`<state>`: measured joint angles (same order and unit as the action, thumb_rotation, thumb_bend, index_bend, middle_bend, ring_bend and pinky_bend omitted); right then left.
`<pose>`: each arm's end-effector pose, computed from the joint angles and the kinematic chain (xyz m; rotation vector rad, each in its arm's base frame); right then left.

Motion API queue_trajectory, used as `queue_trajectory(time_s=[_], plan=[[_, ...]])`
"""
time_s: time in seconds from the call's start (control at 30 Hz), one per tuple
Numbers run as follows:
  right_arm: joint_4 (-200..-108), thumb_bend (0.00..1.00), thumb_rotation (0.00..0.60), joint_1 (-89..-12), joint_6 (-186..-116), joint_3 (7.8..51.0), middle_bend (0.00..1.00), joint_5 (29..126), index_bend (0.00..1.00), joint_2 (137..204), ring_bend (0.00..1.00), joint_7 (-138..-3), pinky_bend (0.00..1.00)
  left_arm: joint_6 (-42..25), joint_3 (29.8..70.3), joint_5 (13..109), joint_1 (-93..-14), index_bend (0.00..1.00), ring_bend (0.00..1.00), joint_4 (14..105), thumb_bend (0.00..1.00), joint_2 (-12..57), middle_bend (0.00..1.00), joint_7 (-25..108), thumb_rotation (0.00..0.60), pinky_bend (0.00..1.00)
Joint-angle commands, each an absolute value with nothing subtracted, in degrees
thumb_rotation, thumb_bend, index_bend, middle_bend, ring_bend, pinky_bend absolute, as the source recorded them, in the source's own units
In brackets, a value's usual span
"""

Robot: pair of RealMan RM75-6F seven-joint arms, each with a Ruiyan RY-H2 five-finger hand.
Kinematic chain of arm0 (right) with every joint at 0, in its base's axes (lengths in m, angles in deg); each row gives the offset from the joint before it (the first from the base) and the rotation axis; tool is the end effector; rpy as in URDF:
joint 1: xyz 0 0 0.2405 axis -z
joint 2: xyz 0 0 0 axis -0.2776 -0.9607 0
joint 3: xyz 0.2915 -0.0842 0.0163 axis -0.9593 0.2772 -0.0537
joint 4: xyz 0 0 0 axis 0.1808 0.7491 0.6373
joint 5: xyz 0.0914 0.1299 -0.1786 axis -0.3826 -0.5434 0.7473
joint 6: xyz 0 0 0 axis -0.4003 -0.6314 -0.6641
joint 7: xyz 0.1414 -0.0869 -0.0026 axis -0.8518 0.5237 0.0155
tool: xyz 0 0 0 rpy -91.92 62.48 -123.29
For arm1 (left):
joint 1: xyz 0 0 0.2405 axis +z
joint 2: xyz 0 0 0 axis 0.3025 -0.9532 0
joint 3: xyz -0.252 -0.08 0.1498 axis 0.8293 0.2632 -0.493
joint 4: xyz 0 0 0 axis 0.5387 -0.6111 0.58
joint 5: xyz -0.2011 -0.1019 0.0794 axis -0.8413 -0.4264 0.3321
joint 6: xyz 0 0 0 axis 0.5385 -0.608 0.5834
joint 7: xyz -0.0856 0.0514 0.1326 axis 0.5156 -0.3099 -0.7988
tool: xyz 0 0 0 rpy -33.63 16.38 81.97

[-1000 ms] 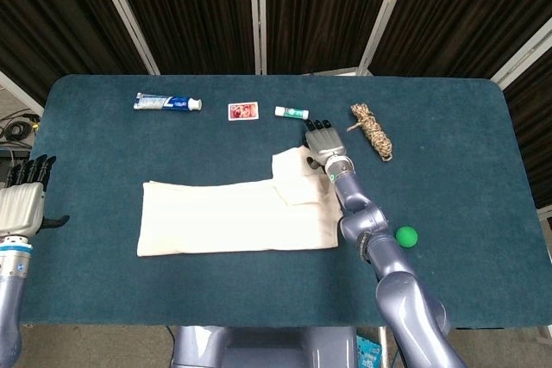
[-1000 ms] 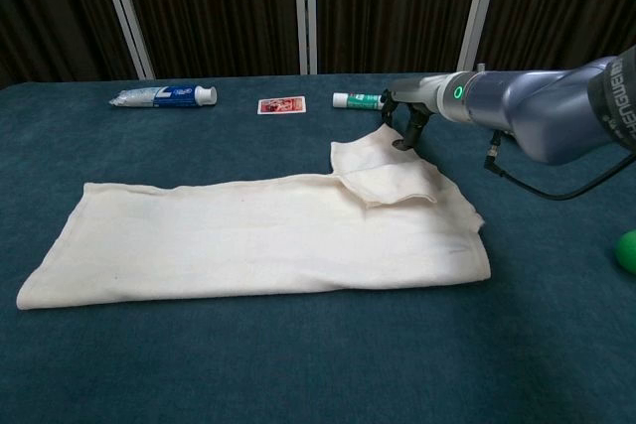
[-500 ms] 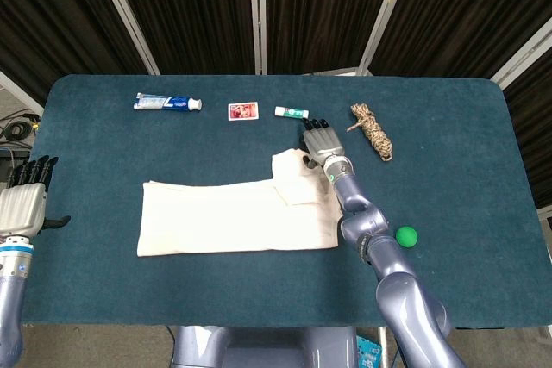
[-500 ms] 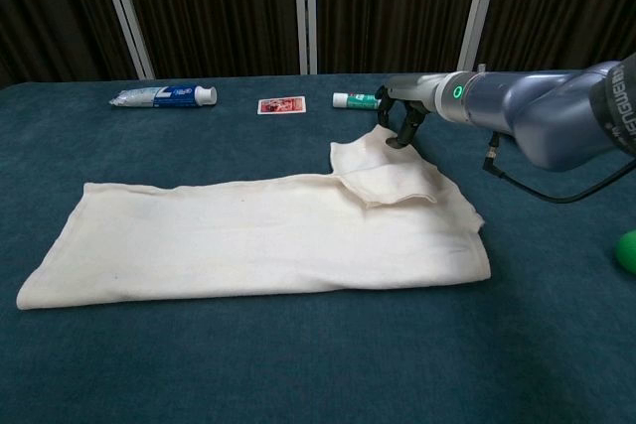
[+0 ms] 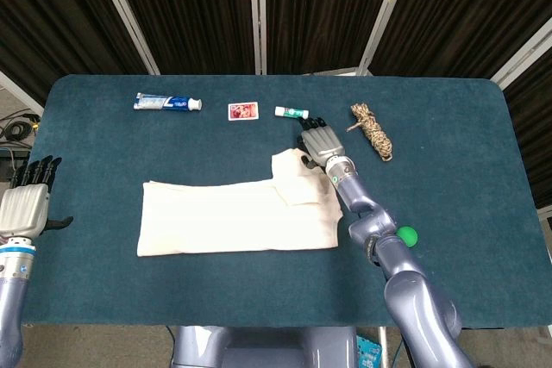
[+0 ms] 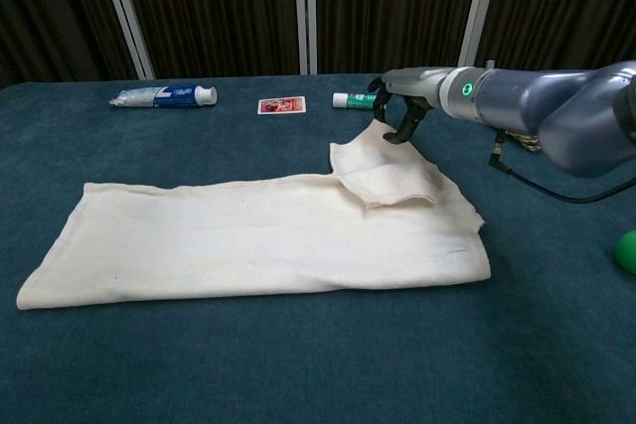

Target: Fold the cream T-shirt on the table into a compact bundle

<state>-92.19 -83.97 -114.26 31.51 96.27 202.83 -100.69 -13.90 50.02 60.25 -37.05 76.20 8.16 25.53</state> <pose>-0.1433 -0.5771 -0.1128 1.8793 -0.9913 0.7977 -0.3725 0.3183 0.1248 -1.3520 -0.9460 -0.6272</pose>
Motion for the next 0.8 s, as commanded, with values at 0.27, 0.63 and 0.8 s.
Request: queue_trajectory(time_s=[0.27, 0.63, 0.8], plan=[[-98.3, 0.38, 0.600, -80.4, -123.7, 37.5, 0.00, 102.9, 0.70, 198.1, 0.00, -107.0, 0.00, -14.7, 49.7, 61.8, -36.6, 0.00, 0.00, 77.7, 0.00, 7.7, 0.00, 25.8, 0.600, 0.00], [-104.7, 0.38, 0.600, -76.7, -133.2, 41.2, 0.02, 106.9, 0.70, 193.2, 0.00, -109.6, 0.00, -15.1, 49.3, 63.4, -36.4, 0.00, 0.00, 79.0, 0.00, 7.1, 0.00, 26.1, 0.600, 0.00], [-107.9, 0.37, 0.600, -75.4, -136.6, 42.2, 0.03, 108.0, 0.70, 190.8, 0.00, -110.6, 0.00, -15.2, 49.1, 63.9, -36.3, 0.00, 0.00, 79.5, 0.00, 7.0, 0.00, 26.0, 0.600, 0.00]])
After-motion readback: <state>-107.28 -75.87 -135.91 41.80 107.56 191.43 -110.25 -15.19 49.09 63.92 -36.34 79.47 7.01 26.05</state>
